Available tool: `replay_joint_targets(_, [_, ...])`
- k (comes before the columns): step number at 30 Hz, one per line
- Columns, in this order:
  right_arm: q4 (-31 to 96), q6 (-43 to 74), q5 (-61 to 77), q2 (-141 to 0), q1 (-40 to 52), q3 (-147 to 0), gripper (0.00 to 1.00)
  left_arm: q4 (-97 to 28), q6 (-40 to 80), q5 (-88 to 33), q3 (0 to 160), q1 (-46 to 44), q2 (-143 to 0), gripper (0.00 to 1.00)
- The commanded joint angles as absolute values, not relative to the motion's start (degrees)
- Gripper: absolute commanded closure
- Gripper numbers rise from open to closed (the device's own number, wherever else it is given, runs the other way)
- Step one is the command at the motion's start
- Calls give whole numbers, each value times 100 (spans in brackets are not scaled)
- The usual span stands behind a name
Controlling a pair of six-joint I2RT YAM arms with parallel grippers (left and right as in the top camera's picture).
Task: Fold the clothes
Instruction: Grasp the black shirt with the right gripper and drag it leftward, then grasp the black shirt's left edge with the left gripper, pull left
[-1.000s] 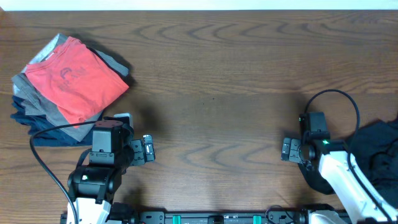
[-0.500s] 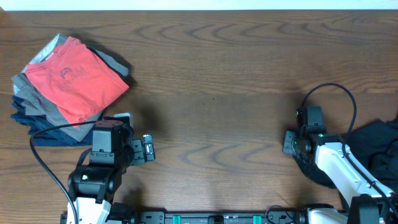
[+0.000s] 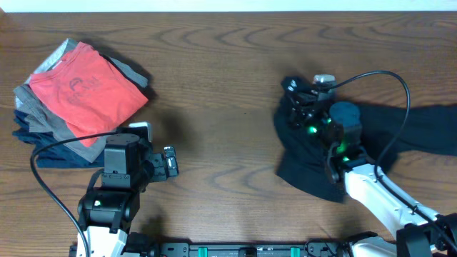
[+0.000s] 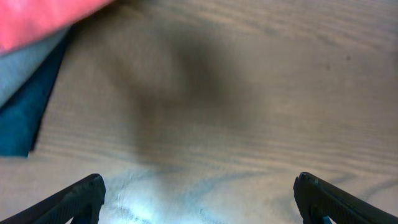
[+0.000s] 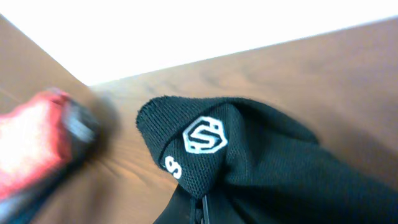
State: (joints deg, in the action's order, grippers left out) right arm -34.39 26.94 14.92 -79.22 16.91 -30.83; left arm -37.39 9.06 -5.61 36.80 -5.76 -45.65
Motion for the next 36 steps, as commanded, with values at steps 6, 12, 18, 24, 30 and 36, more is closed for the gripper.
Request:
replay_joint_targets(6, [-2749,2679,1356,-7961,2056,-3275,1,-3634,934,-556,3785,-554,-4560,2])
replay_joint_targets(12, [-847,2480,799,-7708,1487,-3275,1,-3636,934,-556,3785,-554,-4560,2])
replay_joint_targets(18, [1229,2307,-49,-6783,593,-3282,1,-3437,1299,-856,3771,-554,-4567,2])
replay_joint_targets(24, [2705,1896,-43,-5533,-99,-3282,1,-3153,1306,-2335,3756,-554,-4963,2])
replay_joint_targets(30, [3559,1734,-235,-5072,-344,-3280,1,-2932,1754,-3035,3747,-558,-5948,2])
replay_joint_targets(36, [4281,3017,-1181,-5142,-491,-3280,1,-2578,1922,-3658,3747,-703,-7076,2])
